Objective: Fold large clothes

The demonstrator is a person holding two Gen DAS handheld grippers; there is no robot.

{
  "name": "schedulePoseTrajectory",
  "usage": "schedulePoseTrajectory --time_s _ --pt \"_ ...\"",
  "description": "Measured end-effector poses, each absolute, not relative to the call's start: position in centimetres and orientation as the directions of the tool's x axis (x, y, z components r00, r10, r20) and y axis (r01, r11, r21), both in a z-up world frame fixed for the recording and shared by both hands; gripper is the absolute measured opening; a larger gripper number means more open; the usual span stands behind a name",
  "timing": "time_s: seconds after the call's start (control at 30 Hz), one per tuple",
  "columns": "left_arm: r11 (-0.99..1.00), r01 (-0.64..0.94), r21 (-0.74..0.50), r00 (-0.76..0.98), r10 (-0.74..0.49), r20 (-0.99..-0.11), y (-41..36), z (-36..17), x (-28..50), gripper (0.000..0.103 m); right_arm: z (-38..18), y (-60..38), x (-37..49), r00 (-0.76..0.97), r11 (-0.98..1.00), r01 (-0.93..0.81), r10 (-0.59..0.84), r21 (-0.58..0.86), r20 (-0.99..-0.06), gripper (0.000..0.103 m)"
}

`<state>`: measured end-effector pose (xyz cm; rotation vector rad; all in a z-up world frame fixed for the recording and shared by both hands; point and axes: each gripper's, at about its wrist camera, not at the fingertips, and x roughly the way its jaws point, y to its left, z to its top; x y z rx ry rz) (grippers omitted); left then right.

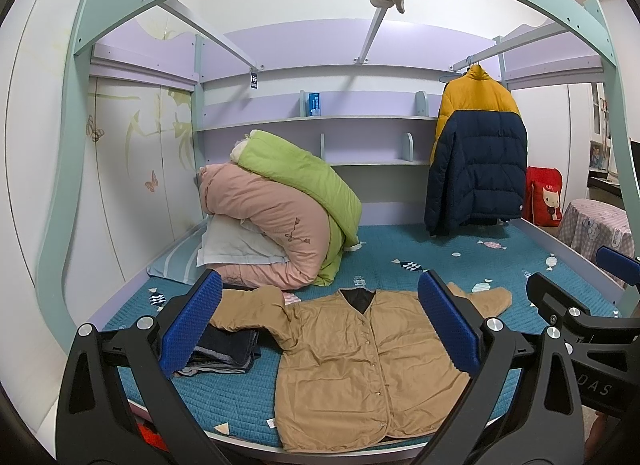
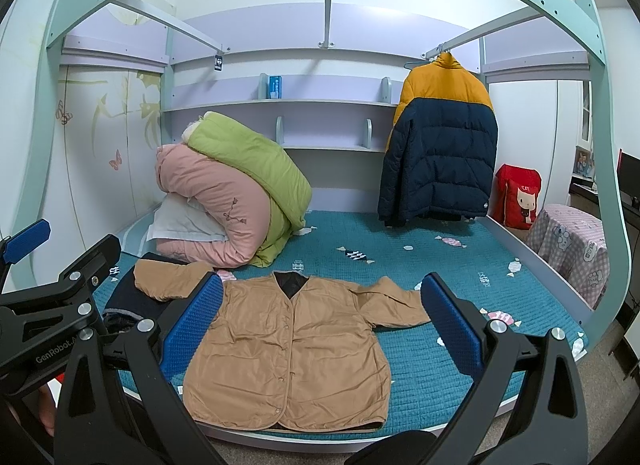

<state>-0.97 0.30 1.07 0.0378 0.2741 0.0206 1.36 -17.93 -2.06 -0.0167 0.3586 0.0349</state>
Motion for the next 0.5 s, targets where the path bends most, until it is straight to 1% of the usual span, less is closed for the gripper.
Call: schedulePoseTrajectory --time_s 0.5 --pt "0.999 -0.014 0.045 0.959 0.027 -0.282 1.06 0.15 -1.24 0.098 -2.49 -18.01 1.44 0.931 0.999 -0.040 0.035 -0.007 -0.364 0.096"
